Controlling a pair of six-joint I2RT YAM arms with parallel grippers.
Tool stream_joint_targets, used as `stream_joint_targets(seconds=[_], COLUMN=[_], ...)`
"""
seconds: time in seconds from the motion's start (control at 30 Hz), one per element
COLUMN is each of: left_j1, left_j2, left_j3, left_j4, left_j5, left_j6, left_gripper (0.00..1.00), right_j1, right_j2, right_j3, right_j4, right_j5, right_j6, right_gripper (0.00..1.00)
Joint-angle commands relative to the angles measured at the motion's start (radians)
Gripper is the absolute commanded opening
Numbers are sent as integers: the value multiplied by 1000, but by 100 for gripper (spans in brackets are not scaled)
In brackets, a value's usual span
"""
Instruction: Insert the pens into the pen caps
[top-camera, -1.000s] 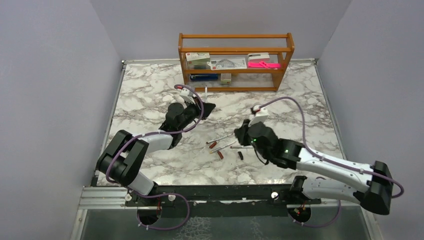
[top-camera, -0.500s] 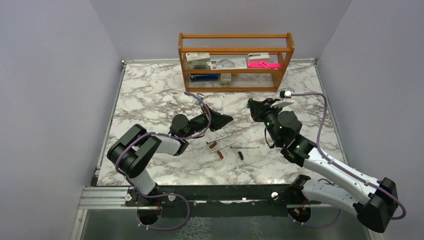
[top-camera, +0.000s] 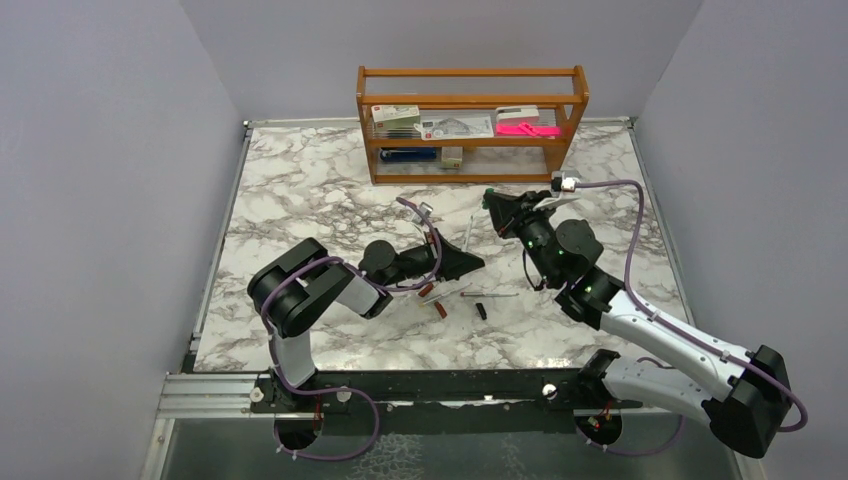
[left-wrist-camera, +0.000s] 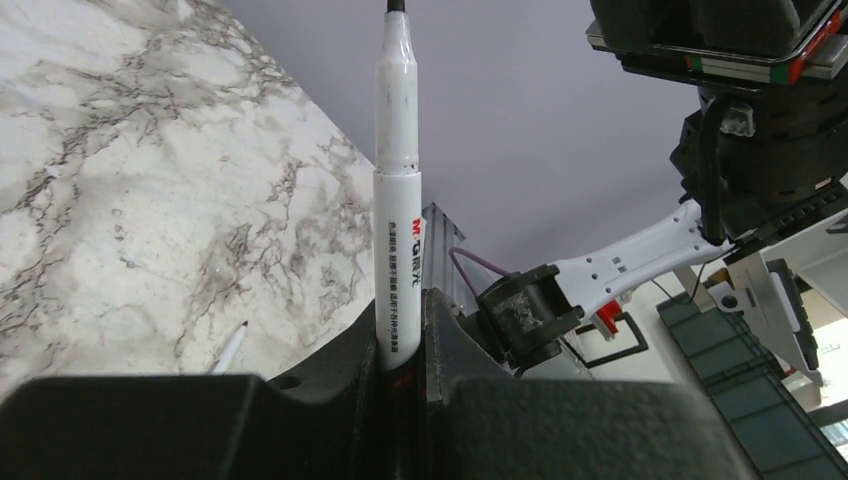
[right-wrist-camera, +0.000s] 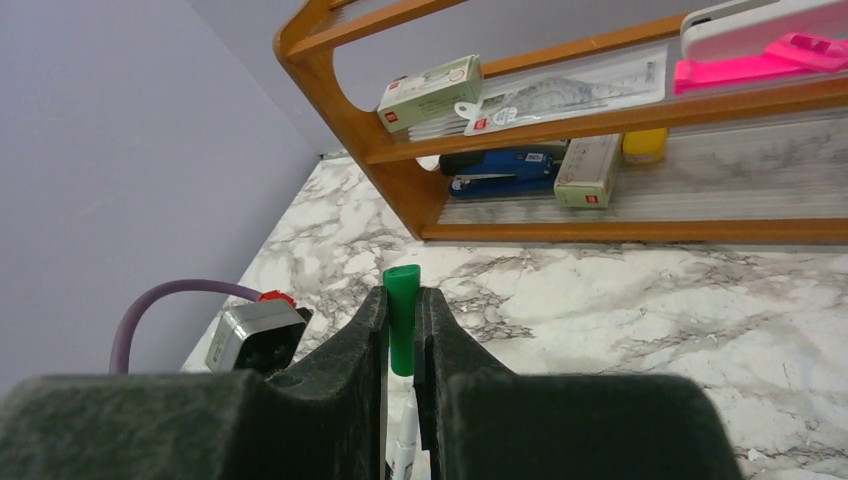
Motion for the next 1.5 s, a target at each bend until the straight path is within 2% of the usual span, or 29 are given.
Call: stream_joint_targets(seconds=[0.0, 0.4, 1.47], left_j1=[-17, -25, -25], left_j2=[11, -7, -24], left_j3=[44, 46, 54], left_j4=[125, 142, 220], left_j5=[44, 83, 69], left_j6=[4, 49, 7], left_gripper=[0, 0, 0], right_j1=[-3, -4, -3], right_j2=[5, 46, 40], right_j3=[16, 10, -30], right_j4=[51, 65, 46], right_j5=[-53, -95, -85], right_j6=[-30, -33, -22], right_gripper=[1, 1, 1])
